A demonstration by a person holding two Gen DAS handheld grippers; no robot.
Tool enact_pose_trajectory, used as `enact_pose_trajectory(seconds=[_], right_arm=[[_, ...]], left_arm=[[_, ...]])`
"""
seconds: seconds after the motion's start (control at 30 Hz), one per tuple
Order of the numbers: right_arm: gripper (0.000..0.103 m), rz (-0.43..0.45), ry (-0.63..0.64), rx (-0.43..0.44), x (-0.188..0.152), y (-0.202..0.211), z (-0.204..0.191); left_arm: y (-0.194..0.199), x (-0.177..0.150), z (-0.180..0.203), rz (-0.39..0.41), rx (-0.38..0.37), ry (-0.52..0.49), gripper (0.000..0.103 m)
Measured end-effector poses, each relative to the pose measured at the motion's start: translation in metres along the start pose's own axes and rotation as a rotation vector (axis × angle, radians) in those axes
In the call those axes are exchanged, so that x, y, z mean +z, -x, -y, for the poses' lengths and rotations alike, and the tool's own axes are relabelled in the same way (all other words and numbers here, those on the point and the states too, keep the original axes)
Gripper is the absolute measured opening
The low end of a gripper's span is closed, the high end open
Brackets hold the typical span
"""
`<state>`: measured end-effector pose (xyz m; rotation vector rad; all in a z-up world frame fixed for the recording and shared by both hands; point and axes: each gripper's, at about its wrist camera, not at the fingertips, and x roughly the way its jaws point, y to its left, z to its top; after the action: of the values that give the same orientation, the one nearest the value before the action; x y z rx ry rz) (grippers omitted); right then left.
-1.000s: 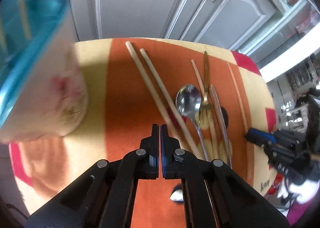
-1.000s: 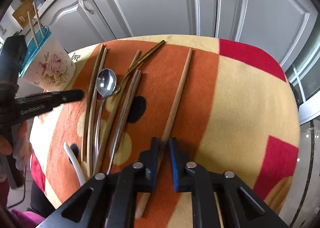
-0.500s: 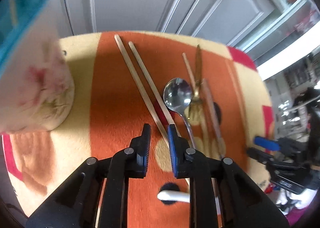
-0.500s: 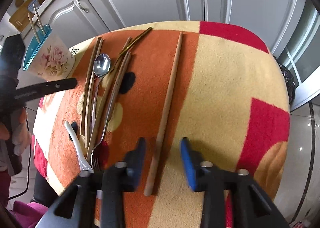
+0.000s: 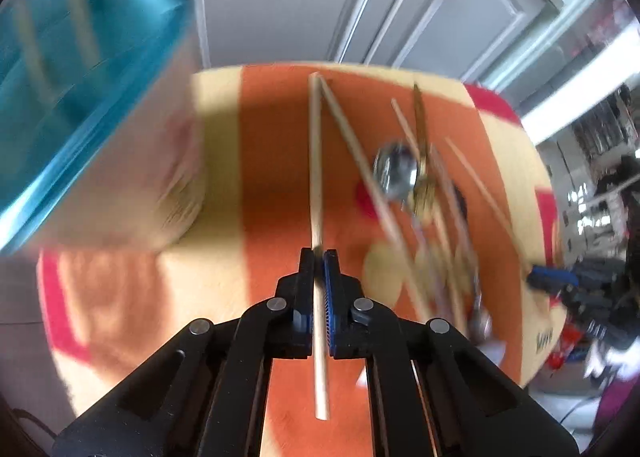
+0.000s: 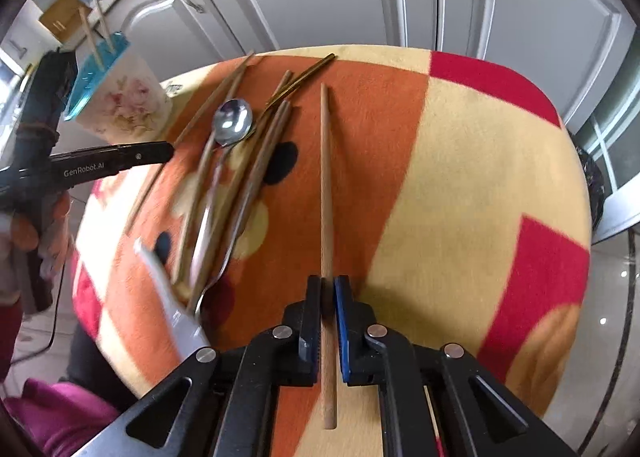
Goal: Organize utensils
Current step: 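Lift the chopstick with the left tool toward the holder while the right tool carries its chopstick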
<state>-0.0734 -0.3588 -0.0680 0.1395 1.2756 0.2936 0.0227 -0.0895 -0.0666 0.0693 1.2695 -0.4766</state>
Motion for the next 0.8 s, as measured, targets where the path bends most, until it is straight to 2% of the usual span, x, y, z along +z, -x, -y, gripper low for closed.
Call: enact_pose_trajectory(seconds=[0.2,0.27,0.3,0.33,0.43,0.5,0.53,0.6,0.7,0.73,0.77,0.8], right_arm=[[0.006,-0.088,0.022,0.018,-0.04,0.006,-0.002],[0.011,-0.089,0.029,0.007,-0.041,0.006,-0.002],[0.023,-0.076,0.03,0.003,-0.037,0.006,-0.003],[0.028,-0.056,0.027,-0.001,-0.028,0.004,-0.006],[0.028,-0.002,0.023,-0.029,0.003,0.002,-0.008],[0.028,0.014,0.026,-0.034,0.025,-0.006,-0.01],[0.028,0.012,0.036,-0.038,0.035,-0.012,-0.012],[0.024,-0.007,0.065,-0.049,0.049,-0.025,-0.019],[0.011,-0.051,0.101,-0.064,0.059,-0.046,-0.022],[0.006,-0.023,0.113,-0.07,0.062,-0.046,-0.024],[0.006,-0.033,0.107,-0.066,0.065,-0.047,-0.022],[0.006,-0.034,0.097,-0.056,0.067,-0.047,-0.02]], left_arm=[[0.01,-0.058,-0.012,-0.096,0.004,-0.046,0.003],[0.01,-0.066,-0.012,-0.12,-0.016,-0.054,0.003],[0.01,-0.065,-0.013,-0.118,-0.025,-0.052,0.004],[0.011,-0.06,-0.013,-0.102,-0.014,-0.049,0.005],[0.013,-0.04,-0.008,-0.033,0.023,-0.052,0.011],[0.009,-0.023,-0.003,-0.006,0.038,-0.053,0.022],[0.006,-0.018,-0.002,0.0,0.052,-0.054,0.022],[-0.003,-0.005,0.007,0.011,0.076,-0.091,0.027],[-0.023,0.008,0.012,-0.004,0.199,-0.123,0.03],[-0.029,0.01,0.013,-0.017,0.203,-0.117,0.031],[-0.029,0.012,0.014,0.015,0.201,-0.125,0.03],[-0.031,0.014,0.016,0.006,0.21,-0.142,0.027]])
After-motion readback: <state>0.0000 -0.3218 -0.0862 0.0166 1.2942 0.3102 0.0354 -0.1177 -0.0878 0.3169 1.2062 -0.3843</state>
